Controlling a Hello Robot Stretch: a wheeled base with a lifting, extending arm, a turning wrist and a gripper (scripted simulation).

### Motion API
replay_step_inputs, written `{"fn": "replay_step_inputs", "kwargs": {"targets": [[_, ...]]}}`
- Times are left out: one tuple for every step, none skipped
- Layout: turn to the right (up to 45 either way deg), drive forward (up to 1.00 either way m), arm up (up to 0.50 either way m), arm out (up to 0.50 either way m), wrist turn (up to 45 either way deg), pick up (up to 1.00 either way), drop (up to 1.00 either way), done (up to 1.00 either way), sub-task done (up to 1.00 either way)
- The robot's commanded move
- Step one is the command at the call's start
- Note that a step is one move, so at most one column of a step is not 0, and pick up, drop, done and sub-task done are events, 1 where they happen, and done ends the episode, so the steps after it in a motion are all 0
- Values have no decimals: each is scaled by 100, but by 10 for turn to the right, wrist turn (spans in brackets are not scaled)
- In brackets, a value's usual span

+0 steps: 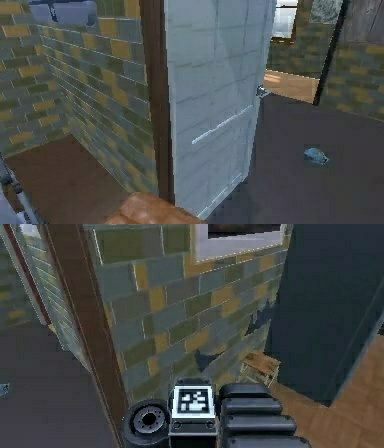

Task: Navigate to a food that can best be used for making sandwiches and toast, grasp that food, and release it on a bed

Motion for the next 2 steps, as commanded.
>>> {"fn": "replay_step_inputs", "kwargs": {"targets": [[180, 0, 0, 0, 0, 0, 0, 0, 0], [30, 0, 0, 0, 0, 0, 0, 0, 0]]}}
